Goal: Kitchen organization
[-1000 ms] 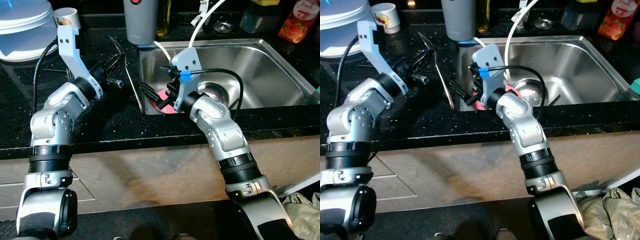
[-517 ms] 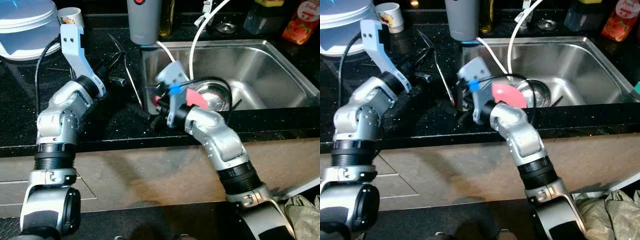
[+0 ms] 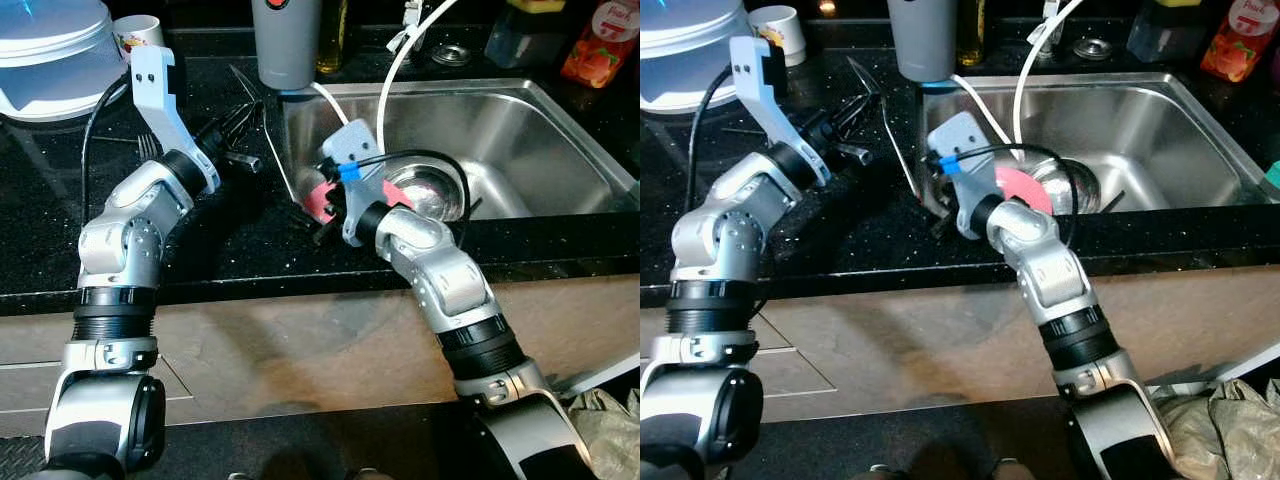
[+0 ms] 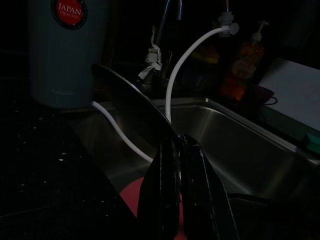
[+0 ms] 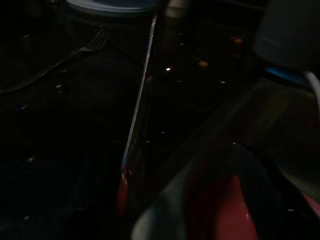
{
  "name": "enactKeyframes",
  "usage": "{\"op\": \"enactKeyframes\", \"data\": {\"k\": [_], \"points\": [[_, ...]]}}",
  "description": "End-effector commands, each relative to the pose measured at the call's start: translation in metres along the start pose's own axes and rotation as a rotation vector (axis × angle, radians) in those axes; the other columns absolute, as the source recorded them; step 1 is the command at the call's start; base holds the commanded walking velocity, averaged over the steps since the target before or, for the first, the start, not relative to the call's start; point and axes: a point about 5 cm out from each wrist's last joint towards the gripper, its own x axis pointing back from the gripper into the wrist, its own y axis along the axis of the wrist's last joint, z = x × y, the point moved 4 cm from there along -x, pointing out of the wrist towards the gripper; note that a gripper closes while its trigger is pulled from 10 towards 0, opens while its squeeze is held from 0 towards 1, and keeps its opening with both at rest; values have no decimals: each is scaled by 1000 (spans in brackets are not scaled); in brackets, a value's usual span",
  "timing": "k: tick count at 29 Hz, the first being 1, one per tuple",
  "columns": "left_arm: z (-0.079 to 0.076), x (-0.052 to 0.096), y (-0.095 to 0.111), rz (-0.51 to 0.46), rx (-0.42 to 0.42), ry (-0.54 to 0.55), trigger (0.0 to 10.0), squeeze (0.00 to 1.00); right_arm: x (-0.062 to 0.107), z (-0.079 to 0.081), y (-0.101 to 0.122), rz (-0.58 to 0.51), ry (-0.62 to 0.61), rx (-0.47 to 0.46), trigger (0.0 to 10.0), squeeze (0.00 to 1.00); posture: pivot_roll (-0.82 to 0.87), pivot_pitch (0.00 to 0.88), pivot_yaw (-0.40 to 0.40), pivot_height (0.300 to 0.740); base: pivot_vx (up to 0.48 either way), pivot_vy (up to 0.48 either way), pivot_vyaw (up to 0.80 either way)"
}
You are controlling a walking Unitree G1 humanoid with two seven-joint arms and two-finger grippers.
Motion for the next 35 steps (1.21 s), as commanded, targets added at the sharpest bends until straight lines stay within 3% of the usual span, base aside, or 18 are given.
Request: {"op": "enactKeyframes", "data": {"k": [1, 27, 28, 29, 30, 31, 33, 34, 35], "points": [[-4, 1, 3, -5, -3, -26, 0, 0, -2, -2, 3, -14, -13, -4, 0, 0, -3, 119, -1, 740, 0, 0, 0], [-11, -3, 2, -6, 18, -36, 0, 0, -1, -7, 4, -32, -35, -30, 0, 0, -2, 123, 8, 740, 0, 0, 0], [-10, -3, 1, -2, 12, -27, 0, 600, -1, -7, 4, -35, -39, -34, 0, 0, -3, 125, 9, 740, 0, 0, 0], [-10, -3, 0, 3, 20, -26, 4824, 1000, -1, -8, 5, -37, -43, -37, 0, 0, -3, 123, 9, 740, 0, 0, 0], [-10, -3, 0, 3, 20, -26, 4824, 1000, -1, -8, 5, -37, -43, -37, 0, 0, -3, 123, 9, 740, 0, 0, 0], [-10, -2, -1, 9, 8, -28, 10000, 1000, 0, -9, 5, -40, -48, -42, 0, 0, -5, 122, 8, 740, 0, 0, 0], [-5, -2, -1, 10, 3, 9, 10000, 1000, 0, -12, 6, -49, -63, -53, 0, 0, -11, 116, 5, 740, 0, 0, 0], [0, -2, -3, 20, -4, 38, 10000, 0, 1, -18, 9, -62, -89, -81, 0, 0, -13, 110, 2, 740, 0, 0, 0], [0, -2, -3, 20, -4, 38, 10000, 0, 1, -18, 9, -62, -89, -81, 0, 0, -13, 110, 2, 740, 0, 0, 0]]}}
